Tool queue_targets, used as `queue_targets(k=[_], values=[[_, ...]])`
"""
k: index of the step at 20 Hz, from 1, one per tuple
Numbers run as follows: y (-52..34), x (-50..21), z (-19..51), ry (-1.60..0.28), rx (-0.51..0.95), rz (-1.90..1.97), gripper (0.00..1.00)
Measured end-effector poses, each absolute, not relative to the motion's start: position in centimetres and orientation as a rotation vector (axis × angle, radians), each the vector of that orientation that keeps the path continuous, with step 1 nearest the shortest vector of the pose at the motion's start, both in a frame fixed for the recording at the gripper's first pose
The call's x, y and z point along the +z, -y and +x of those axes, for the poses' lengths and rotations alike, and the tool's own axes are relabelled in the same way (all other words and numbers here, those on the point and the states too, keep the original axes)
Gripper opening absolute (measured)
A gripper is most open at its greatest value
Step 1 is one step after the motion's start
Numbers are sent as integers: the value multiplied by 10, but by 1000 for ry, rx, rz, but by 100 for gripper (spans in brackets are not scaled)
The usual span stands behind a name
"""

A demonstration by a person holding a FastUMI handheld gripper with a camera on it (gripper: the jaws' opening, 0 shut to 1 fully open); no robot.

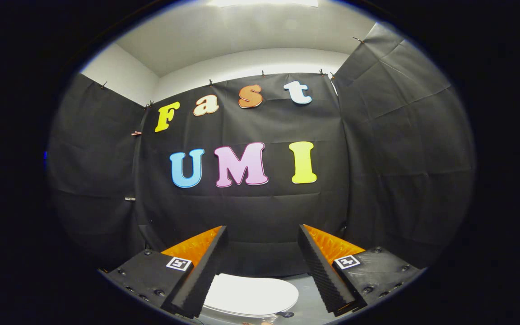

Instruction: Open the toilet lid.

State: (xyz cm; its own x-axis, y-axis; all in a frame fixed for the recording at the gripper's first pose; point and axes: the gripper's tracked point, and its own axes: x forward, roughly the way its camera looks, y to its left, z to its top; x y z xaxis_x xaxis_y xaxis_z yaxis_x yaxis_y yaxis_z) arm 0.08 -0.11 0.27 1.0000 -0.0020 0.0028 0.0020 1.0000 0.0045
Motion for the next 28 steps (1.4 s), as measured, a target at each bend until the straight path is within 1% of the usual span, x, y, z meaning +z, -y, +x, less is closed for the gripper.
queue_targets(k=[13, 19, 22, 28], values=[[6, -2, 3, -18, -25, 12, 99], [17, -8, 7, -32, -69, 43, 99], [19, -22, 13, -54, -82, 58, 99], [47, -65, 33, -83, -157, 59, 99]])
